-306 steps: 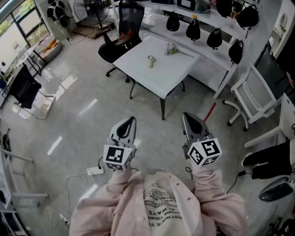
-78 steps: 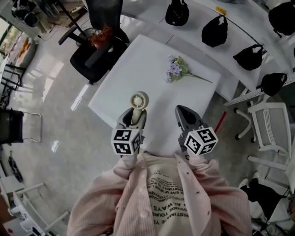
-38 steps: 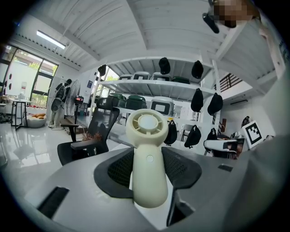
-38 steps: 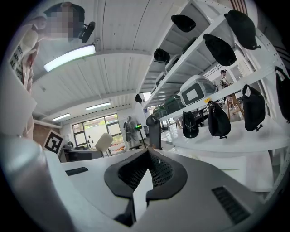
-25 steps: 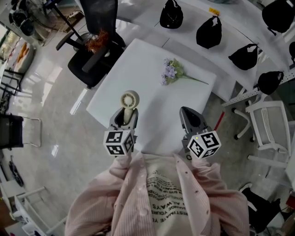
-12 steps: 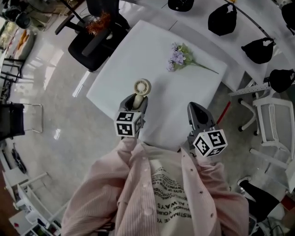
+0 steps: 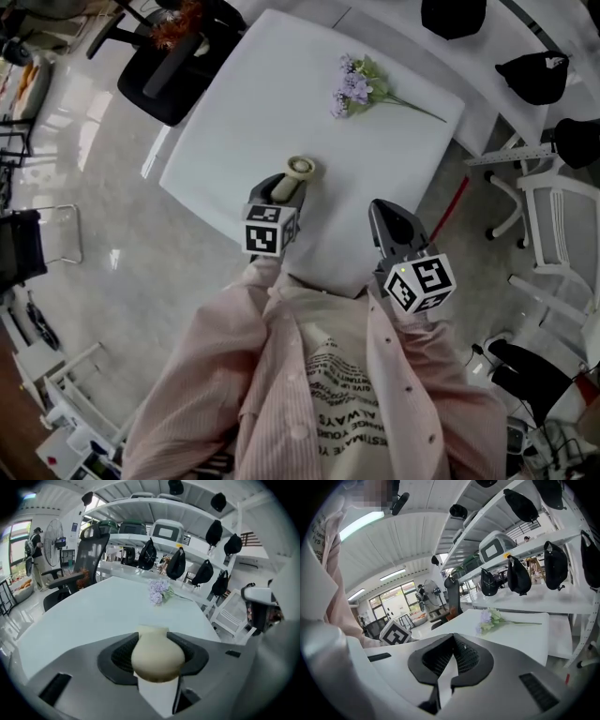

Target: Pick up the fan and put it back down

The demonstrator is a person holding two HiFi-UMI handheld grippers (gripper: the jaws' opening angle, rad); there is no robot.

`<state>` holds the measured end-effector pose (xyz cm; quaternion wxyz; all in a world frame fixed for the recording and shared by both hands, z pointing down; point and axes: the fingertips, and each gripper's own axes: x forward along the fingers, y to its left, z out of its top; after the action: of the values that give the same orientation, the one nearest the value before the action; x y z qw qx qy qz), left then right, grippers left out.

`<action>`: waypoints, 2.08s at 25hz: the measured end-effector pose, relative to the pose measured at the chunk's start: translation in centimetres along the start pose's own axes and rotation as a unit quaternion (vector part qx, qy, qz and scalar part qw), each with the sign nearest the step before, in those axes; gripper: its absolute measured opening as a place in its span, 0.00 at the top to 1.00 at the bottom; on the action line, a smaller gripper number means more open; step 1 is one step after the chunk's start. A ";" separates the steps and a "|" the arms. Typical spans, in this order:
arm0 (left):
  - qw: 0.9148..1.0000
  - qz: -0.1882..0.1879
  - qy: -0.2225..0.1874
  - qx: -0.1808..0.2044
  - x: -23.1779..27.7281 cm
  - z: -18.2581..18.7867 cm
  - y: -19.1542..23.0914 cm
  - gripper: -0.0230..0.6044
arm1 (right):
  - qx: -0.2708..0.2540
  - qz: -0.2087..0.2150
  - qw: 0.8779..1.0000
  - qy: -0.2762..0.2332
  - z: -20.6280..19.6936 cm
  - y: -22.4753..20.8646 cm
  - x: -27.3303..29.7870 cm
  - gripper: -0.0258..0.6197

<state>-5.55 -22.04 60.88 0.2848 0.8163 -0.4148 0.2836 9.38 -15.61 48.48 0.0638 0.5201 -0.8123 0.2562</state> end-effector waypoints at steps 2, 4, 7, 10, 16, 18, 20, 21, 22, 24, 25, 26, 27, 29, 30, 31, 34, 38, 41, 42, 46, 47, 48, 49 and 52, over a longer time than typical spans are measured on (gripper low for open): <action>1.000 -0.005 0.003 0.002 0.5 -0.3 -0.1 0.67 | 0.009 -0.002 1.000 0.001 -0.3 -0.1 0.0 0.96; 1.000 -0.007 0.004 0.005 0.8 -0.3 -0.1 0.67 | 0.016 -0.004 1.000 0.000 -0.4 -0.2 0.0 0.96; 1.000 -0.009 0.003 0.009 1.1 -0.1 -0.3 0.67 | 0.023 -0.008 1.000 -0.001 -0.6 -0.4 0.1 0.96; 1.000 -0.010 0.009 0.010 1.1 -0.8 -0.3 0.67 | 0.029 -0.011 1.000 0.001 -1.0 -0.4 0.0 0.96; 0.999 -0.009 0.032 0.017 1.4 -2.8 -0.3 0.67 | 0.035 -0.013 0.999 0.005 -1.7 -0.4 -0.2 0.96; 0.999 -0.006 0.040 0.023 1.6 -3.4 -0.3 0.67 | 0.037 -0.014 0.999 0.007 -2.0 -0.3 -0.3 0.96; 0.998 -0.003 0.049 0.028 1.8 -4.0 -0.4 0.67 | 0.039 -0.014 0.999 0.009 -2.2 -0.4 -0.5 0.96; 0.998 -0.001 0.054 0.029 1.9 -4.3 -0.4 0.67 | 0.039 -0.015 0.999 0.009 -2.4 -0.3 -0.5 0.96; 0.998 0.001 0.059 0.030 1.9 -4.7 -0.4 0.67 | 0.040 -0.015 0.999 0.010 -2.5 -0.3 -0.6 0.96; 0.997 0.005 0.069 0.032 2.1 -5.2 -0.3 0.67 | 0.041 -0.016 0.999 0.011 -2.6 -0.2 -0.8 0.96; 0.997 0.007 0.074 0.032 2.2 -5.5 -0.3 0.67 | 0.042 -0.017 0.999 0.011 -2.7 -0.2 -0.8 0.96; 0.996 0.009 0.078 0.033 2.3 -5.8 -0.3 0.67 | 0.042 -0.017 0.999 0.012 -2.8 -0.2 -0.9 0.96; 0.996 0.011 0.082 0.034 2.4 -6.0 -0.3 0.67 | 0.043 -0.018 0.999 0.012 -2.9 -0.3 -1.0 0.96; 0.995 0.015 0.087 0.036 2.6 -6.4 -0.3 0.67 | 0.044 -0.019 0.999 0.012 -3.0 -0.3 -1.2 0.96; 0.995 0.017 0.089 0.037 2.7 -6.5 -0.2 0.67 | 0.044 -0.020 0.999 0.012 -3.0 -0.4 -1.2 0.96; 0.995 0.019 0.090 0.038 2.7 -6.5 -0.2 0.67 | 0.045 -0.020 0.999 0.012 -3.0 -0.4 -1.3 0.96; 0.995 0.022 0.088 0.039 2.7 -6.5 -0.3 0.67 | 0.047 -0.021 0.999 0.011 -3.1 -0.6 -1.6 0.96; 0.996 0.020 0.082 0.032 2.9 -6.5 -0.4 0.66 | 0.048 -0.018 0.999 0.012 -3.3 -0.6 -1.7 0.96; 0.996 0.019 0.077 0.033 2.8 -6.4 -0.3 0.62 | 0.046 -0.014 0.999 0.011 -3.2 -0.5 -1.6 0.96; 0.996 0.021 0.075 0.035 2.8 -6.3 -0.3 0.59 | 0.046 -0.013 0.999 0.010 -3.2 -0.5 -1.6 0.96; 0.997 0.032 0.058 0.049 2.1 -5.3 -0.2 0.59 | 0.045 -0.009 0.999 0.007 -2.9 -0.5 -1.5 0.96; 0.997 0.033 0.052 0.054 1.8 -5.0 -0.3 0.59 | 0.045 -0.008 0.999 0.007 -2.8 -0.4 -1.5 0.96; 0.997 0.032 0.045 0.058 1.3 -4.8 -0.4 0.59 | 0.044 -0.007 0.999 0.006 -2.7 -0.4 -1.5 0.96; 0.997 0.030 0.038 0.061 0.8 -4.5 -0.6 0.59 | 0.043 -0.006 0.999 0.005 -2.6 -0.3 -1.5 0.96; 0.997 0.031 0.018 0.072 -0.7 -3.9 -1.3 0.65 | 0.039 -0.003 0.999 0.000 -2.3 -0.2 -1.5 0.96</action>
<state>-5.72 -18.32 62.77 0.2235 0.8162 -0.4132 0.3364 9.85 -13.34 49.91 0.0439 0.5247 -0.8001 0.2875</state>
